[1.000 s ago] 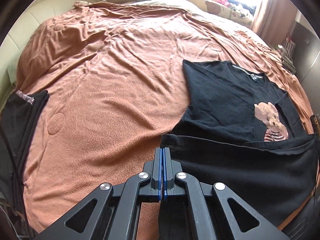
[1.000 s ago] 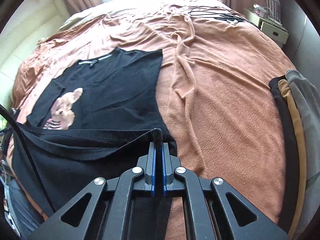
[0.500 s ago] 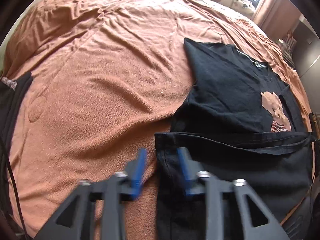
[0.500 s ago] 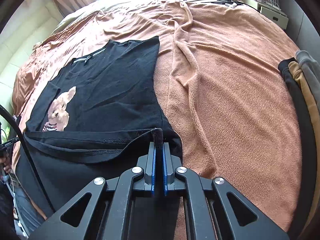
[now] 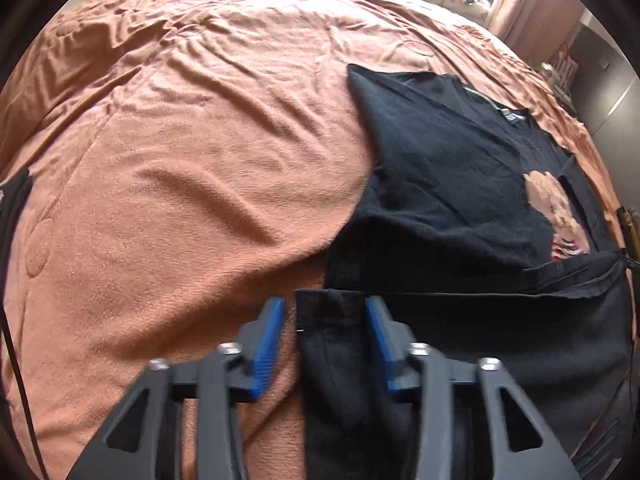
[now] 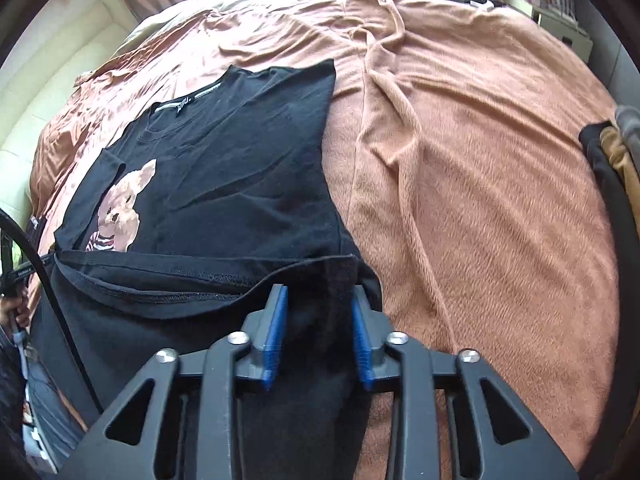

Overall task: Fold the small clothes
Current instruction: 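Close both tools on the folded hem edge, then lift the folded hem with both tools and fold it over the collar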

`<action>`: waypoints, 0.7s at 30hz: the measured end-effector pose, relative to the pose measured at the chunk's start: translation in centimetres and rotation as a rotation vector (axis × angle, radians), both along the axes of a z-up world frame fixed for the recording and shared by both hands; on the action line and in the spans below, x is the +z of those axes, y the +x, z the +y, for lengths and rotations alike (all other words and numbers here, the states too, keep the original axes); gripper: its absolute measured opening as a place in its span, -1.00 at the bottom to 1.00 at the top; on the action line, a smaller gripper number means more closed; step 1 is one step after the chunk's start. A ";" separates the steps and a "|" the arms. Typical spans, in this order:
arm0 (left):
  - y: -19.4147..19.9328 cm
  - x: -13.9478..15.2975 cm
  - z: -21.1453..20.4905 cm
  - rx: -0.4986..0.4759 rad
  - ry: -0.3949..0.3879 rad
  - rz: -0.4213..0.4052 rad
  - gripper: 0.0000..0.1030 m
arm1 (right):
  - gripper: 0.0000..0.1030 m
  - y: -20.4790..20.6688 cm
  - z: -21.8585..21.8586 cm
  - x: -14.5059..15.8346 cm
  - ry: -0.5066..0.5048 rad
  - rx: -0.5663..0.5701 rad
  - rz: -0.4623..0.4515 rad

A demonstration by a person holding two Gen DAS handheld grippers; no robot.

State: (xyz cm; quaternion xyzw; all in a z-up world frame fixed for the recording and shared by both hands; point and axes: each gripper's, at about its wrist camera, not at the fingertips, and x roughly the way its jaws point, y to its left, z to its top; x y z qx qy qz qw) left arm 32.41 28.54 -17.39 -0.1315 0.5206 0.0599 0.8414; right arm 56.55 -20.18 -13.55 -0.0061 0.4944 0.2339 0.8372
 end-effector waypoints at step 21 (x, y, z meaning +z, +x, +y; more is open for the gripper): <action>-1.2 12.7 -1.4 -0.013 0.044 -0.260 -0.84 | -0.97 -5.3 -4.3 7.7 0.151 -0.062 -0.223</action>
